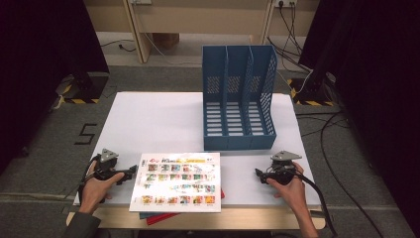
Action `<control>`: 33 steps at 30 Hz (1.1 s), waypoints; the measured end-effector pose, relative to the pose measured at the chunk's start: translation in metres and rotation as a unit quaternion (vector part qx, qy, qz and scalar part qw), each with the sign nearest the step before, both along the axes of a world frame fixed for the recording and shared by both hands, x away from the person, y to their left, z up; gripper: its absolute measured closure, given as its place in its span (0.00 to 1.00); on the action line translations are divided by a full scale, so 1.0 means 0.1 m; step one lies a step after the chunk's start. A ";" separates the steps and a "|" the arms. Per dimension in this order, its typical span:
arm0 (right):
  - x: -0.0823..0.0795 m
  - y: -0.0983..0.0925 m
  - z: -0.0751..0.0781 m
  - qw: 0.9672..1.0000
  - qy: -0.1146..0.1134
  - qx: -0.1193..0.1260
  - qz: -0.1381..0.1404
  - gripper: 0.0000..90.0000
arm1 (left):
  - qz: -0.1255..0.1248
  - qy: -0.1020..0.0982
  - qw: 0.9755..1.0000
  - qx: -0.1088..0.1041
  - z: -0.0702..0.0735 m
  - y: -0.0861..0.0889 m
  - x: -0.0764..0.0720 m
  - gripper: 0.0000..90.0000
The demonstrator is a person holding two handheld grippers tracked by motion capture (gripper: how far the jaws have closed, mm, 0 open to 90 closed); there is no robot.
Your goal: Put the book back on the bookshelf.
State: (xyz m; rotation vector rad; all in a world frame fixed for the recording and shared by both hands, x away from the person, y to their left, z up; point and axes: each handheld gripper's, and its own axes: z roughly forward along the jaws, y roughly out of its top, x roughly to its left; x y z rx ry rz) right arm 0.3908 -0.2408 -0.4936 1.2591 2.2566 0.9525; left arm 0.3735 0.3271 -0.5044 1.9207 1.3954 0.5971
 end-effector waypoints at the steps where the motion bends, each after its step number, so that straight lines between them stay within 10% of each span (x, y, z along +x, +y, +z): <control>1: 0.00 -0.01 0.01 1.000 0.000 -0.003 0.002 0.25 | 0.000 0.000 1.000 0.000 0.00 0.00 0.00 0.17; 21: -0.28 0.31 0.27 0.997 -0.011 0.048 0.057 0.30 | -0.029 -0.023 0.999 0.003 0.20 -0.15 -0.43 0.20; 33: -0.33 0.70 0.27 0.991 0.017 0.057 0.116 0.33 | -0.035 -0.011 0.999 0.020 0.28 -0.29 -0.58 0.48</control>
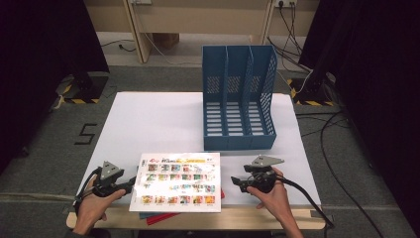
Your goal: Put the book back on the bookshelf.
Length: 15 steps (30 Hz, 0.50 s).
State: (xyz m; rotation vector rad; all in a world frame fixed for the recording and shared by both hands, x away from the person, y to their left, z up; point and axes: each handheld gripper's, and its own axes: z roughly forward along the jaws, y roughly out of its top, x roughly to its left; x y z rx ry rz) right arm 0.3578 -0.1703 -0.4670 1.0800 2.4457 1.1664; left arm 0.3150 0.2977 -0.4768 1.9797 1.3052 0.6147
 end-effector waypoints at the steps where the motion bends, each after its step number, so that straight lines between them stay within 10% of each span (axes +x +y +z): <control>1: -0.01 0.04 0.00 1.000 -0.005 -0.013 0.003 0.33 | -0.001 -0.002 1.000 0.001 0.01 -0.01 -0.02 0.48; 5: -0.02 0.17 -0.01 1.000 0.012 0.009 0.027 0.34 | -0.005 -0.003 1.000 0.010 0.04 -0.04 -0.06 0.53; 15: -0.01 0.33 0.05 0.999 0.006 -0.028 0.038 0.42 | -0.014 -0.008 0.999 0.030 0.09 -0.13 -0.12 0.62</control>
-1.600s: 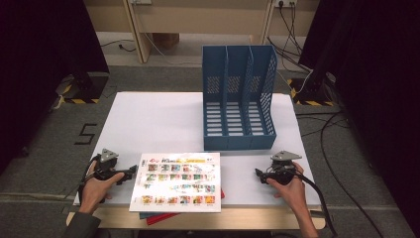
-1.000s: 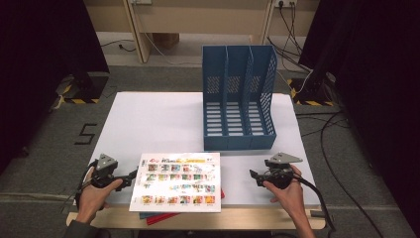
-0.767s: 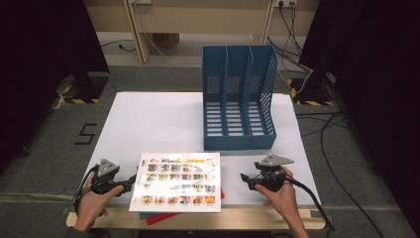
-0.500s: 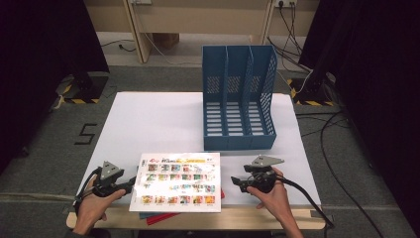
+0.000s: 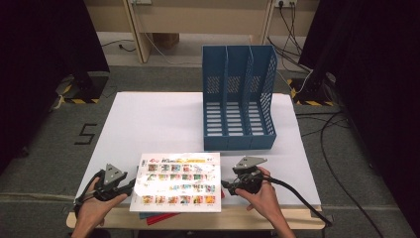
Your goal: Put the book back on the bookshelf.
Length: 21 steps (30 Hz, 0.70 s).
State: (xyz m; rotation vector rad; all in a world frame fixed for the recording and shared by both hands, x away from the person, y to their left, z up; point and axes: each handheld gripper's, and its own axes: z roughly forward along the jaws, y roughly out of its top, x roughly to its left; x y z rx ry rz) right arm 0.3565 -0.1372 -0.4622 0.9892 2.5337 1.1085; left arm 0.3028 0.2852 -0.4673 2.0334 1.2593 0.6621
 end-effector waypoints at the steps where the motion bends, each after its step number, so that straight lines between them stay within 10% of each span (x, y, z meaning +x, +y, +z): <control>1: 0.01 0.00 0.01 1.000 0.004 0.006 -0.001 0.46 | 0.000 0.001 1.000 -0.002 0.00 0.00 0.00 0.62; 15: 0.25 -0.03 -0.01 0.999 0.014 0.032 -0.017 0.47 | -0.014 -0.009 0.999 0.029 0.04 -0.14 -0.09 0.77; 21: 0.31 -0.10 0.01 0.999 0.013 0.030 -0.027 0.41 | -0.012 -0.026 0.999 0.031 0.05 -0.04 -0.12 0.46</control>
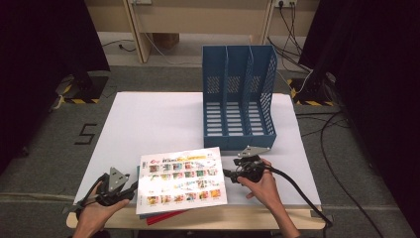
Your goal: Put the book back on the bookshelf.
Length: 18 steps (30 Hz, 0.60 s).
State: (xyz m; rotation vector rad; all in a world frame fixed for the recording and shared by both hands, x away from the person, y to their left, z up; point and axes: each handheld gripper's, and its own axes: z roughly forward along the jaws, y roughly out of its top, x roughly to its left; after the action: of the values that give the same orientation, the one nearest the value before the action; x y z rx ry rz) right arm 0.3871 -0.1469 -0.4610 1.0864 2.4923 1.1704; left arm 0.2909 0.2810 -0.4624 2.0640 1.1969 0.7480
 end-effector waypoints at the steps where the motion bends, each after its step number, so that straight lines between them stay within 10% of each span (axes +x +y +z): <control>1: 0.00 -0.03 0.03 1.000 -0.001 -0.005 -0.004 0.39 | 0.002 0.002 1.000 -0.005 -0.01 0.03 0.01 0.34; 2: -0.02 -0.07 0.07 1.000 -0.001 0.005 -0.013 0.38 | 0.002 0.009 1.000 -0.013 -0.02 0.07 0.03 0.21; 18: -0.10 0.03 0.08 0.997 0.037 0.068 0.009 0.23 | -0.004 0.008 1.000 -0.017 0.06 0.05 -0.01 0.24</control>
State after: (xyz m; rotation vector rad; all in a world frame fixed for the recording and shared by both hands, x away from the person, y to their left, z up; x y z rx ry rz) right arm 0.3769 -0.1439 -0.4526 1.1637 2.5135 1.3472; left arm 0.2901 0.2857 -0.4561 2.0499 1.2003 0.7035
